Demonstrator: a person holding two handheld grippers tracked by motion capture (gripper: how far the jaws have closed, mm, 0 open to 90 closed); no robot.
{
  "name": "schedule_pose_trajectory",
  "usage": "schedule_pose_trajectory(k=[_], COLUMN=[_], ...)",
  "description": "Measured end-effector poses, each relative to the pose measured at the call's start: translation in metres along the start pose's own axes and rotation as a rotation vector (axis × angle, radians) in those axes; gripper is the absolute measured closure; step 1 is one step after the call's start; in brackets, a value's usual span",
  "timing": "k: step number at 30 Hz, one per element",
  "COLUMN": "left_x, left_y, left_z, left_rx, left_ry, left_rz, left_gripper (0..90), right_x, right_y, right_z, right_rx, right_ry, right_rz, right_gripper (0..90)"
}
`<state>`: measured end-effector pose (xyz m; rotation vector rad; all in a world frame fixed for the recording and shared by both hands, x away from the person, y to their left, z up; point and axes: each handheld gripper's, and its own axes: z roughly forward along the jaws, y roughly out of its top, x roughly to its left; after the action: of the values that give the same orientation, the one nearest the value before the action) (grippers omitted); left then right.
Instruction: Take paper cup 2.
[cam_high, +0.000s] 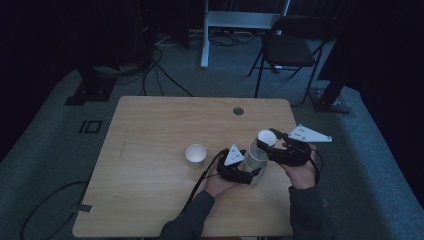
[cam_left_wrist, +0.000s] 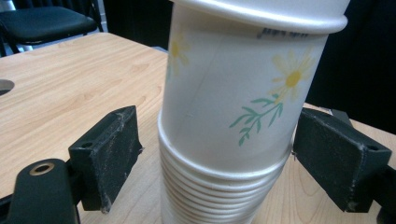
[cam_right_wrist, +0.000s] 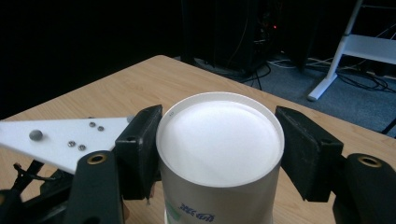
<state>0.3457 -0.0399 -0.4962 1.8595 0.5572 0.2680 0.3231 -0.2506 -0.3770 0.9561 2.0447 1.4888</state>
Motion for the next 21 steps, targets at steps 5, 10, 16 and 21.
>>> schedule_pose_trajectory(k=[5, 10, 16, 21], left_x=[-0.001, -0.002, 0.003, 0.007], left_y=[0.003, 0.005, 0.006, 0.007], left_z=[-0.007, -0.015, -0.028, -0.043], left_rx=[-0.001, -0.012, -0.019, -0.029], left_ry=[-0.025, -0.045, -0.057, -0.057], left_rz=[0.011, 0.005, -0.016, -0.033], left_gripper=[15.4, 16.1, 17.7, 20.4], right_x=[0.0, 0.001, 0.002, 0.005], right_y=[0.002, 0.004, 0.006, 0.009], right_z=[-0.001, -0.001, -0.002, -0.001], right_rx=[-0.004, -0.006, -0.01, -0.014], right_ry=[0.003, 0.003, 0.008, 0.021], right_rz=[0.002, -0.002, -0.005, -0.01], right_gripper=[34.8, 34.8, 34.8, 34.8])
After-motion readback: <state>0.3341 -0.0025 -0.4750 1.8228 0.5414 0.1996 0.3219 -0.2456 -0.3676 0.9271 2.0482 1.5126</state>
